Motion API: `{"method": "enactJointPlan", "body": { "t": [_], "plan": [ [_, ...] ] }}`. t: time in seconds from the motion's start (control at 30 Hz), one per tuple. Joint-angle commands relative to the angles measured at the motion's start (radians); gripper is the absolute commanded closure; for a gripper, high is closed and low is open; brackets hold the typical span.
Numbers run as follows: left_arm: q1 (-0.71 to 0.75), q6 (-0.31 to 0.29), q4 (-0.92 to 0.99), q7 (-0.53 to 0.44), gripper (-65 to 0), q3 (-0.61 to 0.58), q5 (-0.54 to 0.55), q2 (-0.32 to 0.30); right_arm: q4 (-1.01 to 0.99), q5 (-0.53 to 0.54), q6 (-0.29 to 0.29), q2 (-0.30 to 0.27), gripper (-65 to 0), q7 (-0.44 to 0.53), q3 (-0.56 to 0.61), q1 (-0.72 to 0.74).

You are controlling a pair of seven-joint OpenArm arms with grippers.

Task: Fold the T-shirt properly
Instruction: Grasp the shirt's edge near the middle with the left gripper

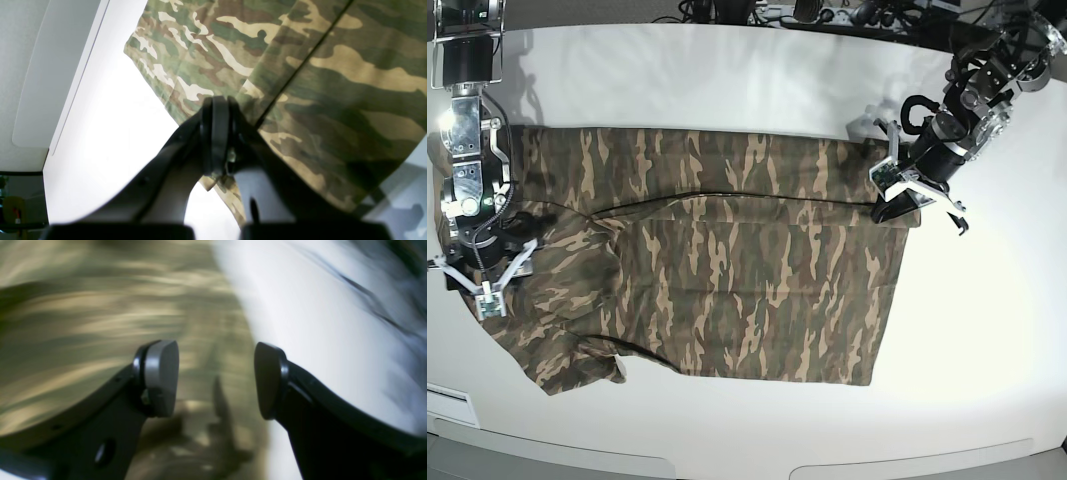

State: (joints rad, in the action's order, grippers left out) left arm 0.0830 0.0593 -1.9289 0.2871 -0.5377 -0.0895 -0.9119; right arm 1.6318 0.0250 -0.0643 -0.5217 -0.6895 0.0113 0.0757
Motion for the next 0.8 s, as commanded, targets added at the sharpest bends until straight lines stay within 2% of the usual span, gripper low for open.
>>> {"method": "enactJointPlan", "body": {
  "t": [0.0, 0.03, 0.07, 0.1, 0.13, 0.2, 0.23, 0.3, 0.33, 0.43, 0.57, 0.7, 0.77],
  "plan": [
    [-0.012, 0.015, -0.013, -0.017, 0.0, 0.009, -0.006, -0.022, 0.031, -0.058, -0.082, -0.024, -37.9, 0.002, -0.013, 0.042],
    [-0.011, 0.015, -0.013, -0.017, 0.0, 0.009, -0.006, -0.022, 0.041, -0.097, -0.159, -0.028, -37.7, -0.034, -0.013, 0.052],
    [-0.011, 0.015, -0.013, -0.016, 0.0, 0.009, -0.006, -0.022, 0.051, -0.122, -0.195, -0.030, -37.7, -0.074, -0.013, 0.063],
    [-0.011, 0.015, -0.013, -0.017, 0.0, 0.009, -0.006, -0.022, 0.063, -0.142, -0.196, -0.032, -37.6, -0.122, -0.013, 0.071],
    [-0.011, 0.015, -0.013, -0.017, 0.0, 0.009, -0.006, -0.022, 0.076, -0.153, -0.167, -0.033, -36.9, -0.172, -0.013, 0.074],
    [-0.011, 0.015, -0.013, -0.016, 0.0, 0.009, -0.006, -0.022, 0.100, -0.140, -0.069, -0.033, -30.3, -0.243, -0.013, 0.071],
    [-0.012, 0.015, -0.013, -0.017, 0.0, 0.009, -0.006, -0.022, 0.104, -0.100, -0.028, -0.033, -23.7, -0.264, -0.013, 0.069],
    [-0.014, 0.014, -0.013, -0.018, 0.0, 0.009, -0.005, -0.022, 0.105, 0.010, 0.078, -0.034, -3.7, -0.272, -0.013, 0.059],
    [-0.014, 0.015, -0.013, -0.018, 0.0, 0.009, -0.003, -0.022, 0.105, 0.066, 0.111, -0.034, 0.0, -0.272, -0.013, 0.051],
    [-0.014, 0.002, -0.013, -0.017, 0.0, 0.009, 0.047, -0.021, 0.107, 0.206, 0.192, -0.034, 0.0, -0.274, -0.013, 0.024],
    [-0.016, -0.092, -0.013, -0.018, 0.0, 0.009, 0.063, -0.021, 0.110, 0.299, 0.259, -0.040, 0.0, -0.299, -0.014, -0.029],
    [-0.049, -0.101, -0.013, -0.012, 0.0, 0.009, 0.113, -0.013, 0.110, 0.310, 0.270, -0.048, 0.0, -0.301, -0.035, -0.088],
    [-0.088, -0.112, -0.013, 0.019, 0.0, 0.009, 0.172, 0.005, 0.113, 0.344, 0.283, -0.047, 0.0, -0.303, -0.067, -0.119]
  ]
}}
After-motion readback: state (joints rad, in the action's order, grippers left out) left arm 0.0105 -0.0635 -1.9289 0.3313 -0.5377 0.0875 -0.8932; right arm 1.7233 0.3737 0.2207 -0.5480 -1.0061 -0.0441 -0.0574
